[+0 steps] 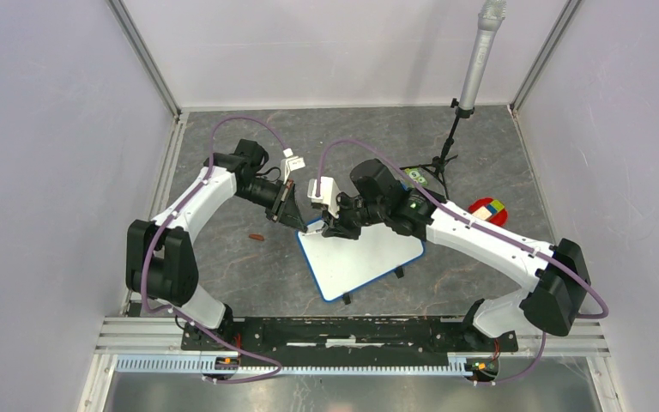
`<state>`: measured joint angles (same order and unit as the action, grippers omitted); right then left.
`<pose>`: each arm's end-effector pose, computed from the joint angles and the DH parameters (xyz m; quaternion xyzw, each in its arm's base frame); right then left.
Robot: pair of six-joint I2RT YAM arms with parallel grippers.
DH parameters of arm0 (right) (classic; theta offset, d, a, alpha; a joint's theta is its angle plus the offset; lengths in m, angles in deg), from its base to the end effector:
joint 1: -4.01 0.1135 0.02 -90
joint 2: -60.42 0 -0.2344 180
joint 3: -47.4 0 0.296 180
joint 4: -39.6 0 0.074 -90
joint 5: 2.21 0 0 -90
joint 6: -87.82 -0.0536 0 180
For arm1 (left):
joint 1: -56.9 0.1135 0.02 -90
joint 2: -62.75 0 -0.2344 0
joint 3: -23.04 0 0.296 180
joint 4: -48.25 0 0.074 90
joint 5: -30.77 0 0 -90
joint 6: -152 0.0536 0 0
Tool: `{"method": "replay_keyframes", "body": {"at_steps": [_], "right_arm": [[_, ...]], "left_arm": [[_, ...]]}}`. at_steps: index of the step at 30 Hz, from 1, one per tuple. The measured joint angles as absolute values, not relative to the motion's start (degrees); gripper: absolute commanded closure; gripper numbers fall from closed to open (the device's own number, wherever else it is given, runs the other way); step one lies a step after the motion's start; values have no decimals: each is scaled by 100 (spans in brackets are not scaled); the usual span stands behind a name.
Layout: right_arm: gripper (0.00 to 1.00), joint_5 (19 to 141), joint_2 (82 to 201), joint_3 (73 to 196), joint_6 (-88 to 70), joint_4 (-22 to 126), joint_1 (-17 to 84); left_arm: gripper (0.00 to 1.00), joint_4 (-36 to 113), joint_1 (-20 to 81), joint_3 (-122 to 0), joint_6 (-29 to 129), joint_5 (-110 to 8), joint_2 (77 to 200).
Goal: Write a sentence on the whiteboard
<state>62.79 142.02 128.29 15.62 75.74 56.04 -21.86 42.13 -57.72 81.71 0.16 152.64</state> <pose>0.2158 0.3134 0.2682 -0.5792 0.6606 0.3135 0.3605 0.3080 -0.1289 0.2014 0.3007 0.8122 -0.4892 0.1026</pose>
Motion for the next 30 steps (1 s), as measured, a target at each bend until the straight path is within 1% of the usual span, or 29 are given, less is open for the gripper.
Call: {"method": "replay_keyframes", "body": {"at_steps": [30], "right_arm": [[100,6317,14364,12728,1571,7528,5604]], "left_arm": [[98,-2155,4213,-5772,8175,-67,15264]]}}
